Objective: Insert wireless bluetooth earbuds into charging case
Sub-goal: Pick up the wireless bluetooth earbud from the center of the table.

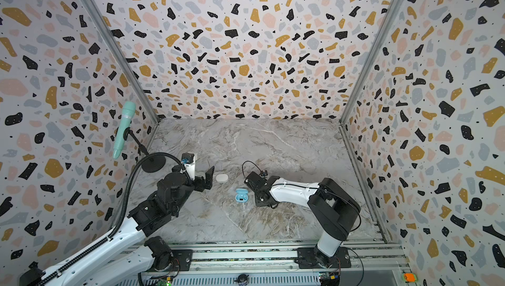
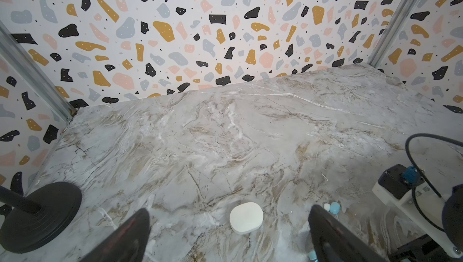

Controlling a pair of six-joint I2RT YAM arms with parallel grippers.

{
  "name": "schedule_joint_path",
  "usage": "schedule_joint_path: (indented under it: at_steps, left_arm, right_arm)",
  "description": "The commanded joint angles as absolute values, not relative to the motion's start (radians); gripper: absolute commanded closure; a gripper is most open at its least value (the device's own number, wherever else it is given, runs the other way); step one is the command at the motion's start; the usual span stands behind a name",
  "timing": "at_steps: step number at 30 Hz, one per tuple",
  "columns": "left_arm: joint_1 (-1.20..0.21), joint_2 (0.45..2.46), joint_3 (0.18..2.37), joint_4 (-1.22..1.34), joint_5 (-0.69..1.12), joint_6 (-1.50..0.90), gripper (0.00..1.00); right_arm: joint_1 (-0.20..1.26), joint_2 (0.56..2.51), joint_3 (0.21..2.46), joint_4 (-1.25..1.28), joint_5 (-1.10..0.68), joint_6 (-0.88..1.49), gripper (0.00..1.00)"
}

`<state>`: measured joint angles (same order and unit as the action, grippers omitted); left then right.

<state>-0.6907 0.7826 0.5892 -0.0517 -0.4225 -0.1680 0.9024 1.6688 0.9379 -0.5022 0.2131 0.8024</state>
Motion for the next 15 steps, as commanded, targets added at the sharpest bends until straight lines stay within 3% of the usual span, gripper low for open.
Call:
schedule_joint_path:
  at_steps: [1,15]
  left_arm:
    - [-0.687,0.784,0.59,-0.035,-0.411,-0.153,0.0]
    - [-0.687,0.785,0.59,-0.032,-0.412,-0.153,0.0]
  right_arm:
    - [0.899,1.652,0.928,-0.523,0.213,0.807,0.76]
    - [0.901,1.607,0.964,-0.538,0.225,0.79,0.83]
